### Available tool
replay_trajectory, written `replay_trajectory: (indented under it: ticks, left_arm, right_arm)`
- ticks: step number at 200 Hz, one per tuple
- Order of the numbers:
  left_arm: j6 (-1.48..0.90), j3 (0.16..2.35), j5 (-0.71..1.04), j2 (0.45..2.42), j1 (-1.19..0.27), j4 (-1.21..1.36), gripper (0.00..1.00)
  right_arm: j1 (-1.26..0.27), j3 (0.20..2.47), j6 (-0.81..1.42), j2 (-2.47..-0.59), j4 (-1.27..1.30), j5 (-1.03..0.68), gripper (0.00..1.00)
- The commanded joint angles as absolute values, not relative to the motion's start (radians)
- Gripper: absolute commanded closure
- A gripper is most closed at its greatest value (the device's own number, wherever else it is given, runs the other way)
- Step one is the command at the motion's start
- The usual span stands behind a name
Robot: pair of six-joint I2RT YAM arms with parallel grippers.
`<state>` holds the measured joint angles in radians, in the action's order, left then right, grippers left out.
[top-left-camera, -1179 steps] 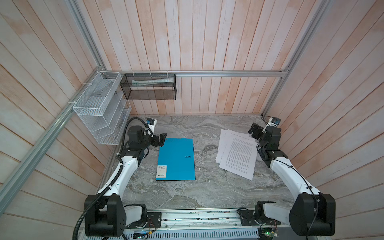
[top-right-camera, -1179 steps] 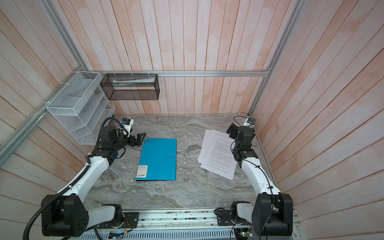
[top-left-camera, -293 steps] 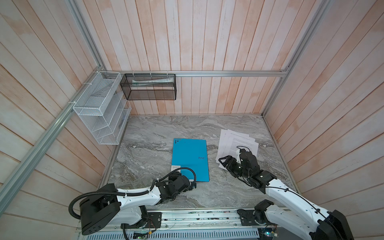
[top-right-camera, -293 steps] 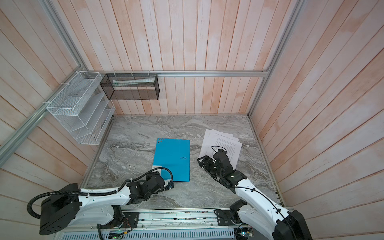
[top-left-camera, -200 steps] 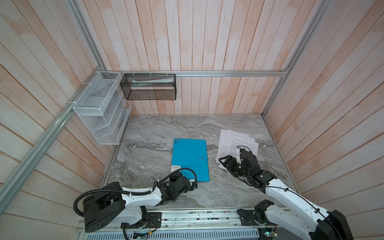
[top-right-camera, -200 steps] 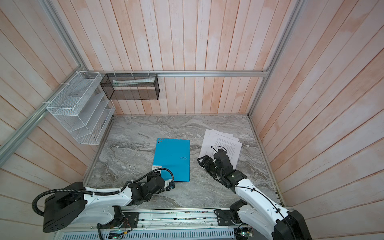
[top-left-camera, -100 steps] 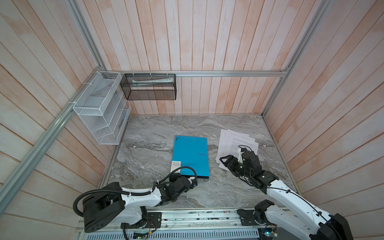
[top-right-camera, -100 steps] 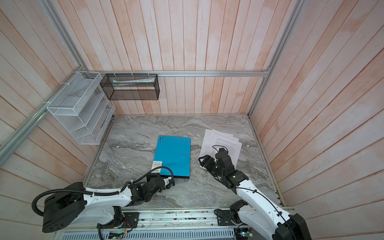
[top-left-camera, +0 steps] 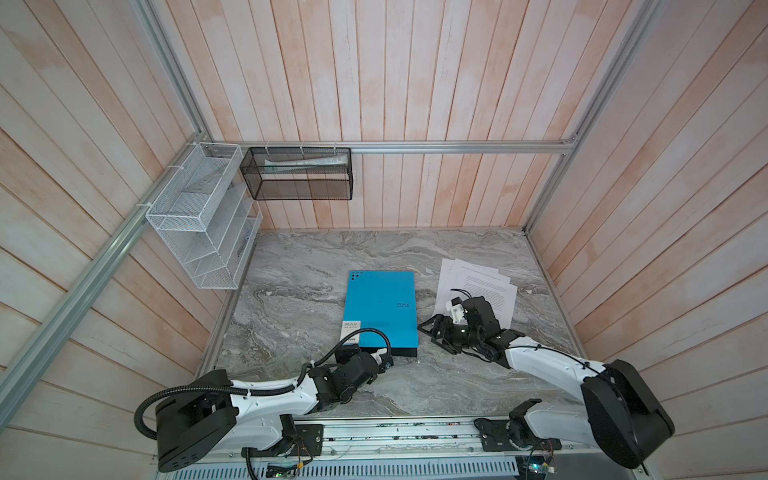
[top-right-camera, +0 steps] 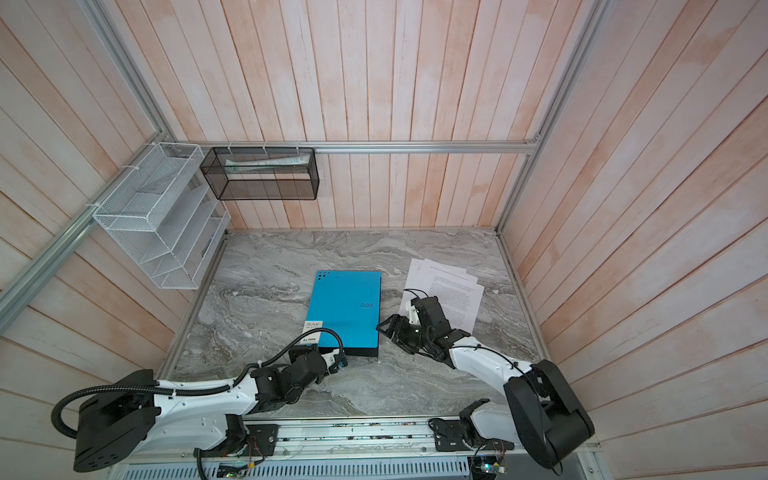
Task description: Put the files into the folder
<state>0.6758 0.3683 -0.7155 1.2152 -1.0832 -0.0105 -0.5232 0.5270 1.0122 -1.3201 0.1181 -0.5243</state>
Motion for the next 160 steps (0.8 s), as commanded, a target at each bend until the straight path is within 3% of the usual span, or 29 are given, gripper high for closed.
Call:
replay_trajectory:
  ticks: [1,45,56,87,141,151,160]
  left_arm:
    - [0.634,0.386,-0.705,1.201,-1.083,-0.029,1.00]
    - [0.619,0.395,-0.686,1.180,-1.083,-0.047,1.00]
    - [0.609,0.398,-0.678,1.164,-1.081,-0.057,1.00]
    - [0.604,0.401,-0.621,1.094,-1.083,-0.104,0.75]
    - [0.615,0.442,-0.562,1.045,-1.079,-0.209,0.48]
    - [0.612,0.454,-0.557,1.036,-1.065,-0.210,0.42]
    - [0.596,0.475,-0.551,1.028,-1.038,-0.215,0.40]
  right_arm:
    - [-0.562,0.631,0.961,-1.398,0.192,-0.606,0.23]
    - [-0.619,0.707,0.971,-1.534,0.258,-0.625,0.27]
    - [-0.624,0.716,0.971,-1.546,0.263,-0.619,0.37]
    - [-0.626,0.728,0.969,-1.567,0.274,-0.623,0.68]
    - [-0.626,0.794,0.927,-1.558,0.181,-0.586,0.85]
    - [-0.624,0.814,0.909,-1.557,0.148,-0.582,0.94]
    - [-0.626,0.834,0.893,-1.557,0.114,-0.575,0.95]
